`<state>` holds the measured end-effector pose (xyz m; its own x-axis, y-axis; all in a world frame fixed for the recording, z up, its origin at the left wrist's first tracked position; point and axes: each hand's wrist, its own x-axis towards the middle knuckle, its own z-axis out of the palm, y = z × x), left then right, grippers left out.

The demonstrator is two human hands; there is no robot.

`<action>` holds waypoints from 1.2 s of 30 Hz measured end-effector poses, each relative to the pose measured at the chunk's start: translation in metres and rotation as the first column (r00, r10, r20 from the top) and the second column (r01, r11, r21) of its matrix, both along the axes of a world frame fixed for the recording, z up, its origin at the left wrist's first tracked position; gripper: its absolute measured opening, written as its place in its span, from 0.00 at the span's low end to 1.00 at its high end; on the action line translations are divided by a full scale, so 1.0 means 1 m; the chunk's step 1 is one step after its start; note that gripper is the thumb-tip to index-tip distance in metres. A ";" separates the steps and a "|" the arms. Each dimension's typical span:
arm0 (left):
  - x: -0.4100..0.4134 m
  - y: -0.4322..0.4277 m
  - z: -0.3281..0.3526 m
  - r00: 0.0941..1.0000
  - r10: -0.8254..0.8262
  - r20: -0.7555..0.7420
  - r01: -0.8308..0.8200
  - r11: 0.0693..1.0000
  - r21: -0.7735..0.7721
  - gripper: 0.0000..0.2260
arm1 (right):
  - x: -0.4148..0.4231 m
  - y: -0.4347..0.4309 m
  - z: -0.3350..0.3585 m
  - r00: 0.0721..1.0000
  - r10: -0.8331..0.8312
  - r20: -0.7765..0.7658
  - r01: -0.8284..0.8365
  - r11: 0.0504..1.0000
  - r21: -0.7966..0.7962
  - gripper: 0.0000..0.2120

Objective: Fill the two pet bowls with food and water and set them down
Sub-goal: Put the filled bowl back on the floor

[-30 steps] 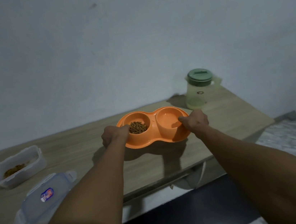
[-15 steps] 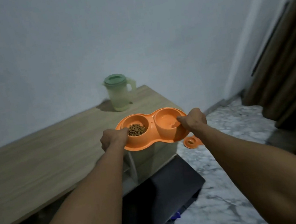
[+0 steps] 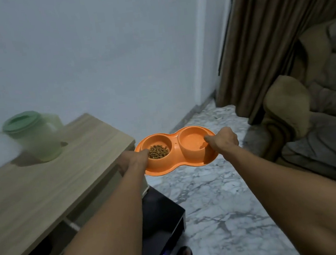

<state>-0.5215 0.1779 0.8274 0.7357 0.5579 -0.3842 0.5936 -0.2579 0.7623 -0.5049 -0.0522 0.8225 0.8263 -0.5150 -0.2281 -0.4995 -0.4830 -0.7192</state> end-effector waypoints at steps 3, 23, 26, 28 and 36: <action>0.046 -0.034 -0.010 0.998 -0.055 0.000 0.055 0.998 -0.009 0.15 | 0.034 -0.036 -0.006 0.999 -0.038 -0.004 0.038 0.999 0.012 0.16; 0.364 -0.176 -0.056 0.995 0.003 -0.097 -0.006 1.000 -0.026 0.15 | 0.359 -0.177 -0.058 0.998 -0.021 -0.055 0.019 0.999 -0.040 0.18; 0.396 -0.193 -0.071 0.991 0.075 -0.108 -0.079 0.996 -0.029 0.15 | 0.404 -0.191 -0.073 0.998 0.038 -0.048 -0.040 0.999 -0.036 0.17; 0.416 -0.207 -0.083 0.984 0.129 -0.123 -0.134 0.990 -0.034 0.15 | 0.436 -0.203 -0.085 0.994 0.094 -0.059 -0.097 0.994 -0.049 0.17; 0.454 -0.258 -0.140 0.916 0.363 -0.172 -0.376 0.926 -0.045 0.14 | 0.528 -0.237 -0.133 0.938 0.325 -0.124 -0.327 0.945 0.004 0.18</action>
<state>-0.0673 -0.0803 0.6873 0.4095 0.7428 -0.5296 0.7490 0.0576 0.6600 0.0228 -0.2895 0.6899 0.9160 -0.2267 -0.3309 -0.3957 -0.6454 -0.6533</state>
